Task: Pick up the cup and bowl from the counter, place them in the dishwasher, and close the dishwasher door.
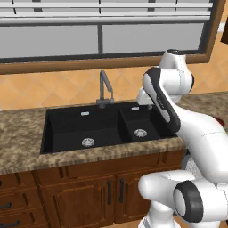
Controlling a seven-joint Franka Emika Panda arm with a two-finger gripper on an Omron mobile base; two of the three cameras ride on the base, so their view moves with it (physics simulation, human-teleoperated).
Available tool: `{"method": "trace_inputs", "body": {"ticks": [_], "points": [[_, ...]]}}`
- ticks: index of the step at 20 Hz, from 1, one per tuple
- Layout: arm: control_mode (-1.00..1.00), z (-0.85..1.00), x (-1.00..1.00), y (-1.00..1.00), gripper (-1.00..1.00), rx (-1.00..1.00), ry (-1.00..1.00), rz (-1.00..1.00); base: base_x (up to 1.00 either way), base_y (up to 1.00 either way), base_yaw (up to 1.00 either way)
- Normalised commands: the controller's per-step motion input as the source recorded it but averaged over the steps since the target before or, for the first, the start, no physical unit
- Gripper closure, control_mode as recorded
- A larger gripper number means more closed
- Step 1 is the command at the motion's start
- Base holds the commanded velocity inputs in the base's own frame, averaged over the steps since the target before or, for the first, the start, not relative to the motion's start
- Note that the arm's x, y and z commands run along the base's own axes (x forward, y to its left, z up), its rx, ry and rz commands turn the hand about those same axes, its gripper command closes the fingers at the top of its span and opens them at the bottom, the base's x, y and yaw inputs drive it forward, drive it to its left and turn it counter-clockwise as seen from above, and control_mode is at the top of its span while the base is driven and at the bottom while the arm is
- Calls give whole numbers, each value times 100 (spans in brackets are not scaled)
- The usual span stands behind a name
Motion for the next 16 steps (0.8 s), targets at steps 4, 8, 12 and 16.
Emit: {"method": "trace_inputs", "body": {"ticks": [4,8,12,16], "points": [[-100,0,-41,0,-100,0,-1,0,0,0,0],[-100,-3,-93,0,-100,0,0,-4,0,0,0],[-100,-14,-70,0,-100,0,0,-5,0,0,0],[-100,-21,-59,0,-100,0,0,-3,0,0,0]]}}
